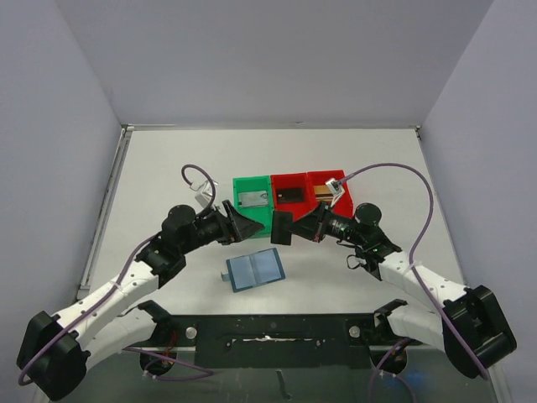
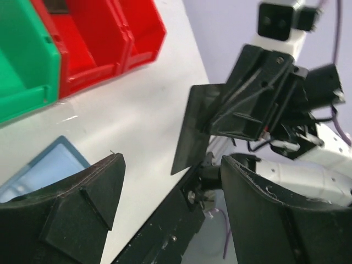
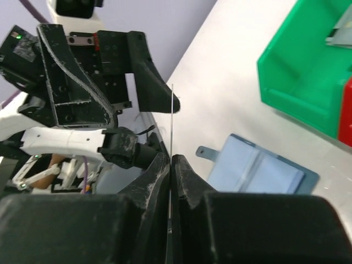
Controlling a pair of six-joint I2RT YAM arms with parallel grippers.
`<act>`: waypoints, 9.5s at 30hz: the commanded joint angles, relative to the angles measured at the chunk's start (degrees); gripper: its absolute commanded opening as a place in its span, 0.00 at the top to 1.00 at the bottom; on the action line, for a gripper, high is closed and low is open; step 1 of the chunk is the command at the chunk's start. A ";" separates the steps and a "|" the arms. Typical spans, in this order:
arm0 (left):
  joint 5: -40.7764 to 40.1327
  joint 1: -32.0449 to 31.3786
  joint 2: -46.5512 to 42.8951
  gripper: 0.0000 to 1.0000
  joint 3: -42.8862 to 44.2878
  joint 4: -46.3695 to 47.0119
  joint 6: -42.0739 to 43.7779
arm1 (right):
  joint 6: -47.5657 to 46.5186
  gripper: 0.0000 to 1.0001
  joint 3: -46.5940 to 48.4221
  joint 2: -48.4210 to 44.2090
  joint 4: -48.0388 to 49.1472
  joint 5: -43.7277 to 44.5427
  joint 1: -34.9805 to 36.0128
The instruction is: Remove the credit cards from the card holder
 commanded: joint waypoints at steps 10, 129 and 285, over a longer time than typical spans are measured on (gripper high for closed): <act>-26.00 0.51 -3.77 0.28 16.23 -35.73 17.94 | -16.91 1.00 12.83 -10.13 -36.68 23.72 -6.90; -19.81 31.79 -15.60 0.25 9.70 -38.01 28.68 | -114.98 1.00 50.52 43.76 -44.78 39.55 4.94; -24.65 -15.52 15.05 0.96 -1.68 -26.91 -1.72 | -3.84 0.81 20.33 26.87 -35.01 30.51 24.39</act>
